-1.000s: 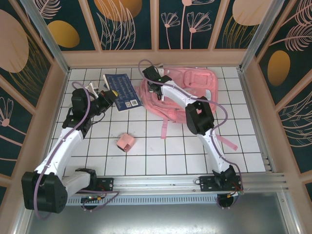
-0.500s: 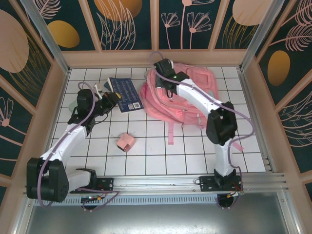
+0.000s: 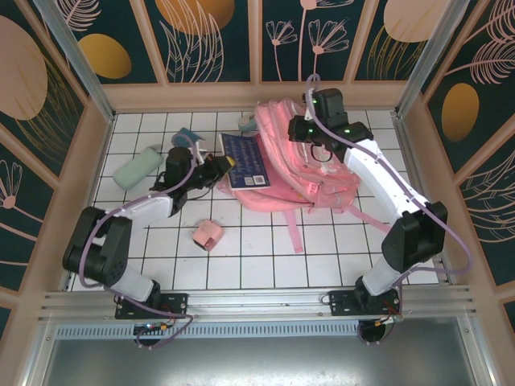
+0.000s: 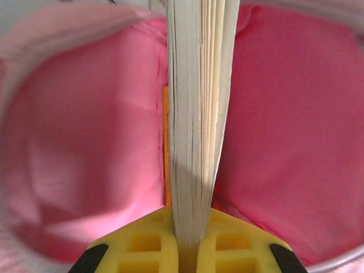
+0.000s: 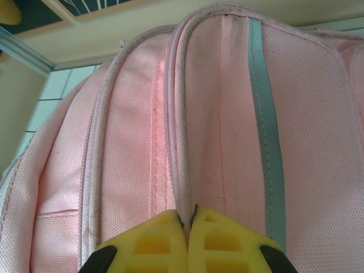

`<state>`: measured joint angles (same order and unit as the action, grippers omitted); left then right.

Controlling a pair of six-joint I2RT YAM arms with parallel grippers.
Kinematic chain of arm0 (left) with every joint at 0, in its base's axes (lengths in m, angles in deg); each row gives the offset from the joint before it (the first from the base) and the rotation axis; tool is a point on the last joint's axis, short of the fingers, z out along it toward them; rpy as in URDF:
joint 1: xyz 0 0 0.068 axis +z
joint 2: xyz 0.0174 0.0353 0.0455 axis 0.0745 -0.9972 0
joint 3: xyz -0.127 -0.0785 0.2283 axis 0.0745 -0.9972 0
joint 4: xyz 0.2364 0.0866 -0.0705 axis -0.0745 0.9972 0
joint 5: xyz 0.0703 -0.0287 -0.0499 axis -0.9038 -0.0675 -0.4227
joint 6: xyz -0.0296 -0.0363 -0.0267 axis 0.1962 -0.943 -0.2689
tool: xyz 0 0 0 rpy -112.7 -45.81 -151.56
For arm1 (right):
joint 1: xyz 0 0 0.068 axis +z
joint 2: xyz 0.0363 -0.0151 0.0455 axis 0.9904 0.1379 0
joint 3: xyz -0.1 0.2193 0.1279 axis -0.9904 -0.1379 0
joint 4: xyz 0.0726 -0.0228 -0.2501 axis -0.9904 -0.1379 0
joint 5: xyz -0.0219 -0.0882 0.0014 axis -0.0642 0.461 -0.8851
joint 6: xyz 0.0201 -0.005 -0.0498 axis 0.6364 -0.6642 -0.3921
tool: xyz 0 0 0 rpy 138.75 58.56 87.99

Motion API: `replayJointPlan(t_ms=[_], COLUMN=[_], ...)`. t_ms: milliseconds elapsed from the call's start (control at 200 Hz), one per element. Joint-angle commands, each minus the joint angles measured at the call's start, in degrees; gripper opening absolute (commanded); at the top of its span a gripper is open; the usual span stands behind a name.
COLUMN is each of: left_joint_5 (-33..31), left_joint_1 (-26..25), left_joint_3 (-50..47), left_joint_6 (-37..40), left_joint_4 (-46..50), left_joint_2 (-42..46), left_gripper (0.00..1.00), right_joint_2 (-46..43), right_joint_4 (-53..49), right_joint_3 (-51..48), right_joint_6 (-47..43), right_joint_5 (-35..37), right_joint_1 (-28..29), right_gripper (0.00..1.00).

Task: Pack the student bag

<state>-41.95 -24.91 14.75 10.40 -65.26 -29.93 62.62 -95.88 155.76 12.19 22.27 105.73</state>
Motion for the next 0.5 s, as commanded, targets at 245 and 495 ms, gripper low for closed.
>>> replayJointPlan(t_ms=[245, 495], left_joint_5=[-1.5, -5.5], left_joint_1=[-10.9, -17.0], left_joint_3=[14.3, 25.2], left_joint_6=[-5.4, -5.9], left_joint_4=[-14.7, -11.9], left_joint_2=[-17.0, -28.1], left_gripper=[0.0, 0.0], right_joint_2=[-6.6, -6.9], right_joint_4=[7.0, 7.6], right_joint_3=[-1.7, -2.6], right_joint_6=[3.0, 3.8], right_joint_5=[-9.3, -9.9], right_joint_1=[-3.7, -3.8], right_gripper=[0.0, 0.0])
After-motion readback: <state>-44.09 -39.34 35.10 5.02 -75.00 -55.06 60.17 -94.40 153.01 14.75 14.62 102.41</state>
